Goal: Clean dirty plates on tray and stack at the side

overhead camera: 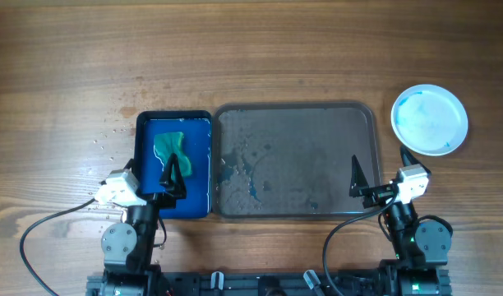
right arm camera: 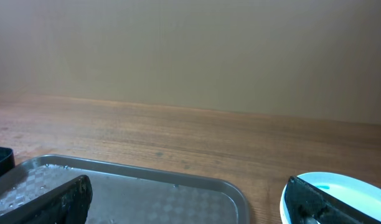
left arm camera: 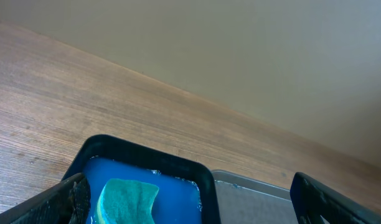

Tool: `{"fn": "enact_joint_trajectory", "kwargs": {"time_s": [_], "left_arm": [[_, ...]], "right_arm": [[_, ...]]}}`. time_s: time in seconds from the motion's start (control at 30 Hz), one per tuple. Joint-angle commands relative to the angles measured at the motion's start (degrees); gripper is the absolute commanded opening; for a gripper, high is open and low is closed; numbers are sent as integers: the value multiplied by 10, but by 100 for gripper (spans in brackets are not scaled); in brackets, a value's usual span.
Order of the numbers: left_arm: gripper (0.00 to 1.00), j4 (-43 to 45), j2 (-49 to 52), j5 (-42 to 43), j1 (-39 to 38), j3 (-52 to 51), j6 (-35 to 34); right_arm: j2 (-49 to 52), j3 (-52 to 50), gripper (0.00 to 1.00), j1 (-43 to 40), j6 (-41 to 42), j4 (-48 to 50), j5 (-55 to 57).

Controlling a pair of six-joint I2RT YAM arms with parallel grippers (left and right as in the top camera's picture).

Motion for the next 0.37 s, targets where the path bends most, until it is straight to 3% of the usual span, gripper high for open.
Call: {"fn": "enact_joint_trajectory", "kwargs": {"time_s": [0.0, 0.33], "left_arm": [[100, 0, -2, -6, 4, -2, 1], [100, 0, -2, -5, 4, -2, 1]], "right_arm": [[-6, -1, 100, 3, -7, 2, 3], [-6, -1, 98, 3, -7, 2, 3]]}}
